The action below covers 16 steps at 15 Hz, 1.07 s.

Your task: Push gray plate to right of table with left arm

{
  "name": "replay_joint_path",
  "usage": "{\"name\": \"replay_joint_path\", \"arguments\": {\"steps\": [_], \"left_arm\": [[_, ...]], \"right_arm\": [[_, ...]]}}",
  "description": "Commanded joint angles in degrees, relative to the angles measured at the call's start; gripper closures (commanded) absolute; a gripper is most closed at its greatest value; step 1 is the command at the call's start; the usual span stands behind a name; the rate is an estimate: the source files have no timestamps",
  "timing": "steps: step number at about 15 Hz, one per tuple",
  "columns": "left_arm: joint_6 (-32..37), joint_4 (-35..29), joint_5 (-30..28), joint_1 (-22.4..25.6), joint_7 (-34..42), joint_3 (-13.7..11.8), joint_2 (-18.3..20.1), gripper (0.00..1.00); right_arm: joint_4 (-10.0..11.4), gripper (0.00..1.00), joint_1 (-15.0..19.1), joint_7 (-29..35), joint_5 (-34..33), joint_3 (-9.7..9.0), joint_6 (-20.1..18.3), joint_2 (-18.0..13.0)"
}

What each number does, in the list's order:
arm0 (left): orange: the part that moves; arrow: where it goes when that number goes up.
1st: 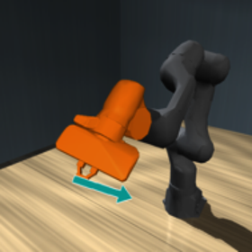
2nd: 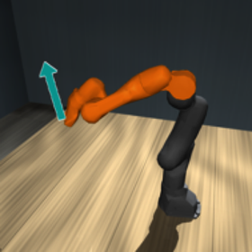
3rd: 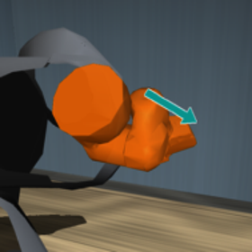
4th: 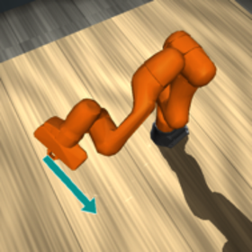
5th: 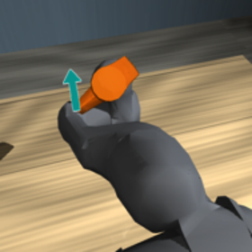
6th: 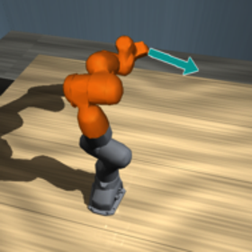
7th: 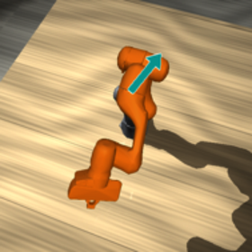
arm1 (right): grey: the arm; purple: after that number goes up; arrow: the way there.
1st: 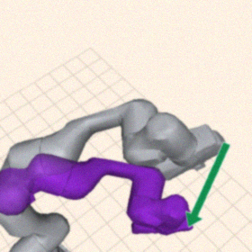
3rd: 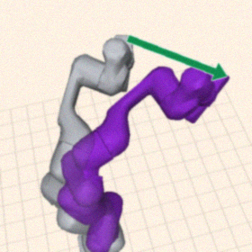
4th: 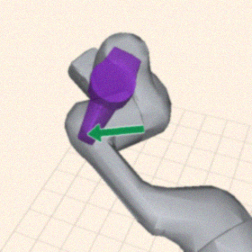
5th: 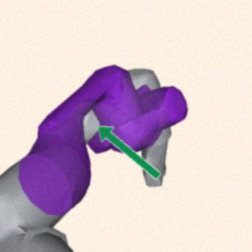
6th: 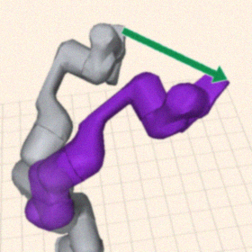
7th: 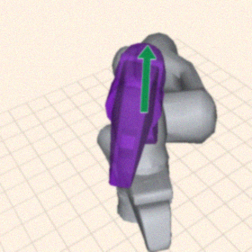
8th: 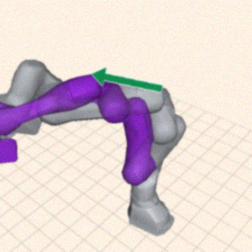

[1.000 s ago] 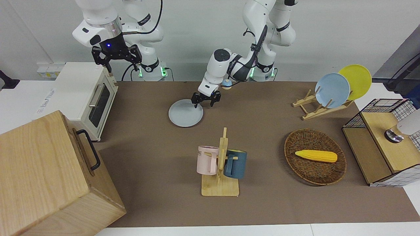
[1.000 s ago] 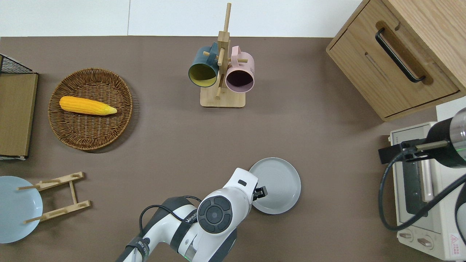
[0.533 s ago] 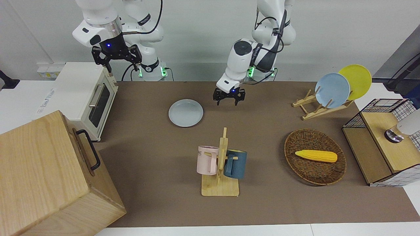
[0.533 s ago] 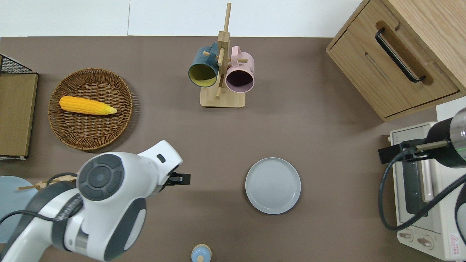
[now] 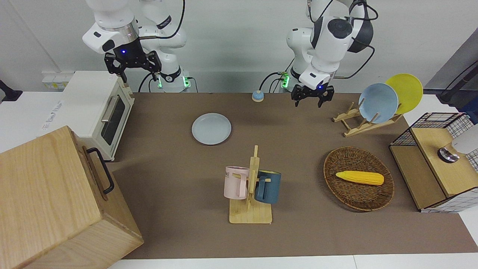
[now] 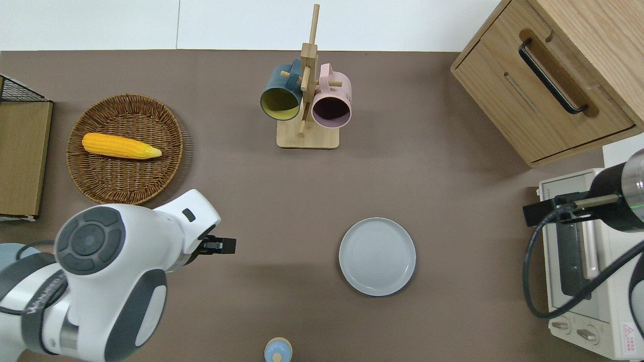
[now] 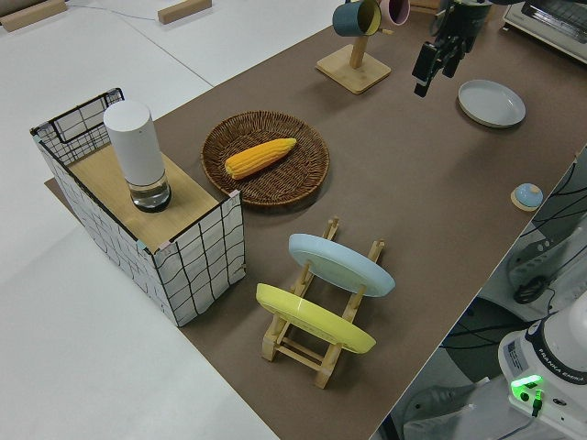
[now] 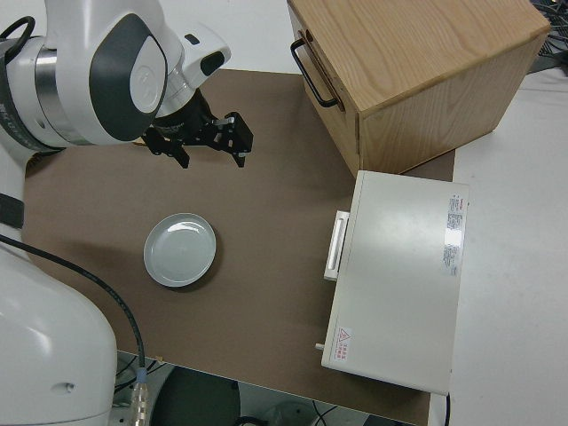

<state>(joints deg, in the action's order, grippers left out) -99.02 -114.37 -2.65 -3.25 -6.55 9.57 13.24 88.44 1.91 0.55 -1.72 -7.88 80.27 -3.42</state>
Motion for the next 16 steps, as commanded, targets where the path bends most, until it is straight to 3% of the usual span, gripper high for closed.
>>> {"name": "replay_joint_path", "arguments": {"steps": [1,7,10,16], "left_arm": [[7.95,5.91,1.94,0.35,2.15,-2.44,-0.58,0.00],[14.73,12.23,2.56,0.35,2.51,-5.26,0.03,0.00],[14.64,15.84,2.56,0.35,2.25,-5.17,-0.14,0.00],[14.55,15.84,2.56,0.26,2.24,-5.17,-0.06,0.00]], "right_arm": [[-0.02,0.005,1.35,-0.46,-0.57,-1.09,-0.81,-0.53],[-0.02,0.005,1.35,-0.46,-0.48,-1.09,-0.81,-0.53],[-0.02,0.005,1.35,-0.46,-0.48,-1.09,-0.81,-0.53],[-0.02,0.005,1.35,-0.46,-0.48,-1.09,-0.81,-0.53]]}}
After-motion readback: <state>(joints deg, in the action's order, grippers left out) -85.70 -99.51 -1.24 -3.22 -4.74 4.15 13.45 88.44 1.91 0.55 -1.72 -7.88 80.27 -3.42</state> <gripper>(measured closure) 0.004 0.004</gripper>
